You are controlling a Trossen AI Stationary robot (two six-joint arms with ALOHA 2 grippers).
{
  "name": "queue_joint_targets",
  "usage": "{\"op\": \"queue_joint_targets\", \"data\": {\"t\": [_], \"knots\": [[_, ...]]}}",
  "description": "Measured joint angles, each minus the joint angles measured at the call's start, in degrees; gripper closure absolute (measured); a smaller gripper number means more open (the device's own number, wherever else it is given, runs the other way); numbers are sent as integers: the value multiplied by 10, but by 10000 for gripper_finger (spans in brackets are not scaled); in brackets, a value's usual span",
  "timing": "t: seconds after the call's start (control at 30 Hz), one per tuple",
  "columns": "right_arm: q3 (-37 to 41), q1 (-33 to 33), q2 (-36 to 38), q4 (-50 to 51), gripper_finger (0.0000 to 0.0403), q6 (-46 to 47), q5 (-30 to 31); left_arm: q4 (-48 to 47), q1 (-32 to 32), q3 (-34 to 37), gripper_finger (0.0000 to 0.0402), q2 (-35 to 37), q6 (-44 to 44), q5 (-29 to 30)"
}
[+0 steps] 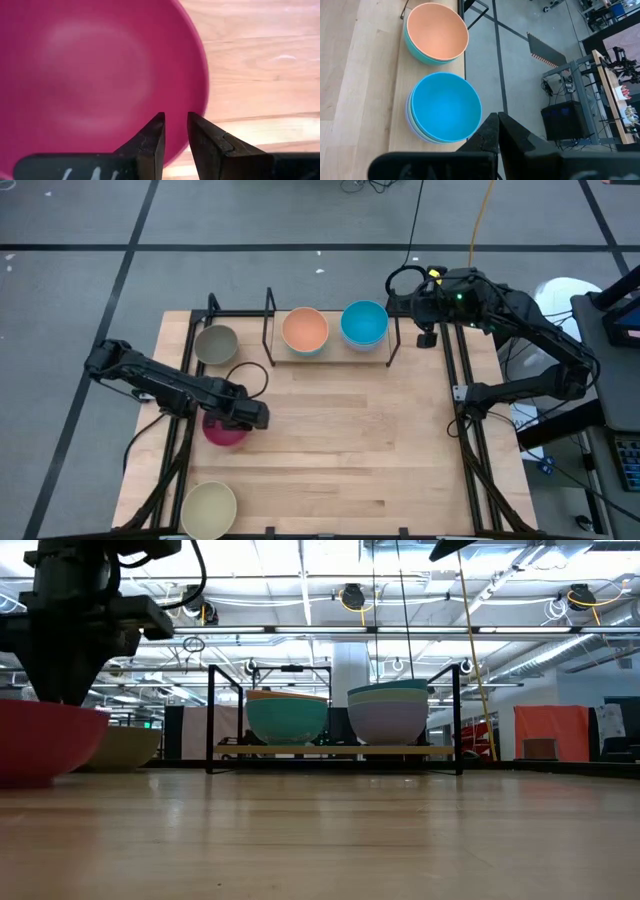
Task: Place and stack bowls onto a shelf
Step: Stack the red bowl on top of the orange bowl on the shelf
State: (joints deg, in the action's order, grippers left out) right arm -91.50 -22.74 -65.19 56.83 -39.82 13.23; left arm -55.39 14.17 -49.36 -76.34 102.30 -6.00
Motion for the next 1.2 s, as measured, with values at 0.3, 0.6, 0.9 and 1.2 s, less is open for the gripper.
{"op": "queue_joint_targets", "data": {"t": [0.3, 0.6, 0.9, 1.2], "knots": [[0, 0, 0, 0, 403, 0, 0, 30, 0, 0, 316, 0, -7, 0], [0, 0, 0, 0, 403, 0, 0, 20, -1, 0, 316, 13, 8, 44], [0, 0, 0, 0, 403, 1, 0, 37, -8, -1, 316, 62, 4, 62], [0, 0, 0, 0, 403, 2, 0, 50, -8, -1, 316, 41, 0, 95]]}}
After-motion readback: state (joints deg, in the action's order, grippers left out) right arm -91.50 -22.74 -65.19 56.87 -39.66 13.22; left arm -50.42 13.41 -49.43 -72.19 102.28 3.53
